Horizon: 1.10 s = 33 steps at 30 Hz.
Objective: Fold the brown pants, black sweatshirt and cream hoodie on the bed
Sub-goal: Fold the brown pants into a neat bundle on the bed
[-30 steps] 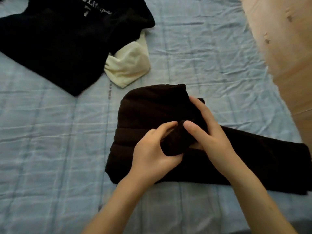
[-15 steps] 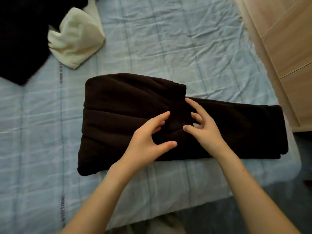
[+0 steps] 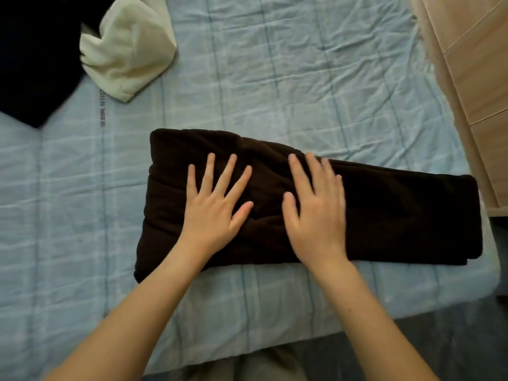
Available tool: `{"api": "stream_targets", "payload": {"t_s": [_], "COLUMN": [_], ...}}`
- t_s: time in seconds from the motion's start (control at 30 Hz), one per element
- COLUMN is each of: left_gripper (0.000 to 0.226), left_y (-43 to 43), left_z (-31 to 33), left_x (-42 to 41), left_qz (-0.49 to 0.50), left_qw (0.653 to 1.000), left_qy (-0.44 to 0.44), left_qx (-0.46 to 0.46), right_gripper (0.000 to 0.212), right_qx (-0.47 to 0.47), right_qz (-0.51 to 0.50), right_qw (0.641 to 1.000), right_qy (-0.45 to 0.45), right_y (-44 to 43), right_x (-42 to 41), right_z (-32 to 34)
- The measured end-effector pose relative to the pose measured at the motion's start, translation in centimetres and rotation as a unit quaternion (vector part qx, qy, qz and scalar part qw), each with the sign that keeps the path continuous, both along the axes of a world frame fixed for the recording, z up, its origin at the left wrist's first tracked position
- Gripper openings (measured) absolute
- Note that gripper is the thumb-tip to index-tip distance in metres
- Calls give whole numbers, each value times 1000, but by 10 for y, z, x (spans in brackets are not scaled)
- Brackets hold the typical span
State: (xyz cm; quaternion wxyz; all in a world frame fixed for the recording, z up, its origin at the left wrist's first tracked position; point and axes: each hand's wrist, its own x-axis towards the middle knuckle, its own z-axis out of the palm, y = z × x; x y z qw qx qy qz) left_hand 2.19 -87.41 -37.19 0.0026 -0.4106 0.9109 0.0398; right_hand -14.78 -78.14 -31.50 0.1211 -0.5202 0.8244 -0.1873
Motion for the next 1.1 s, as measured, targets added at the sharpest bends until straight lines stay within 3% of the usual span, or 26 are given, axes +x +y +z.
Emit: {"api": "stream_targets", "payload": {"t_s": [0.07,0.23,0.33,0.47,0.63,0.8,0.97,1.1], "left_gripper": [64,65,65,58,57,57,56,56], "left_y": [-4,-12,-16,-23,-22,-25,-15,7], "left_z": [-10,-28,-15,-8,-20,-8,22,44], "left_x": [1,1,0,43,57,58,35,-19], "left_qz": [-3,-15,-22,-91,-77,-89,-77,-153], "left_qw": [1000,1000,999,996,997,996,995,981], "left_qy": [6,-7,-4,7,2,-8,46,101], "left_qx": [-16,1,29,-6,13,24,48,68], "right_gripper": [60,60,61,60,60,58,55,53], "right_qx": [27,65,53,52,61,62,16,-10], "right_qz": [46,28,29,25,19,27,-60,-173], "right_qw": [999,996,997,997,995,997,998,985], "right_qy": [4,49,47,53,74,32,-24,-21], "right_y": [-16,-25,-27,-24,-26,-18,39,90], "right_x": [18,20,19,19,25,23,8,-31], "right_z": [-21,-72,-71,-70,-70,-46,-25,-22]}}
